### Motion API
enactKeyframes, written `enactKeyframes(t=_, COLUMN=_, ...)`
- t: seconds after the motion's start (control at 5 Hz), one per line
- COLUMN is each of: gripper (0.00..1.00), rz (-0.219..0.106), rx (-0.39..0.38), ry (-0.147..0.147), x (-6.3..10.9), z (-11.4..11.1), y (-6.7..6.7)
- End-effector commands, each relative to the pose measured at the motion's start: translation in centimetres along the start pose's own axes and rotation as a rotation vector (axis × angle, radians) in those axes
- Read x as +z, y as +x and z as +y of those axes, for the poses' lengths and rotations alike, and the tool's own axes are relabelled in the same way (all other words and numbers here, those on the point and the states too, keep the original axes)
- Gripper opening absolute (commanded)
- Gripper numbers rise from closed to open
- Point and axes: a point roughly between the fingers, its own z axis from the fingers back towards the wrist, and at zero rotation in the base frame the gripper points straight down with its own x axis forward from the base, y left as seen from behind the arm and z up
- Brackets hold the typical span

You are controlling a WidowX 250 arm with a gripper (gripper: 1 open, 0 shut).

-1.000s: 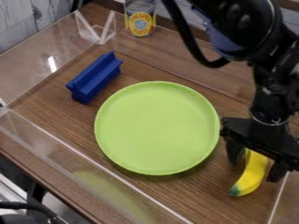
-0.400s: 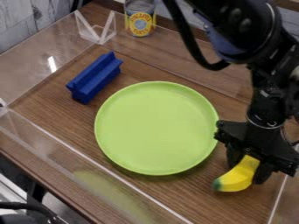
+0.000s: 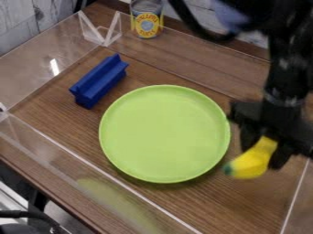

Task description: Put the banana in the green plate

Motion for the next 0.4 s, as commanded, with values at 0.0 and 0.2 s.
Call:
enactKeyframes(t=0.0, gripper=0.00, rz=-0.086, rx=0.027, ry=0.010, x=4.6, z=2.7, y=1.9)
enactKeyframes(t=0.2, gripper=0.00, rz=-0.100, rx=0.040, ry=0.030, x=5.8, z=6.3, y=2.3)
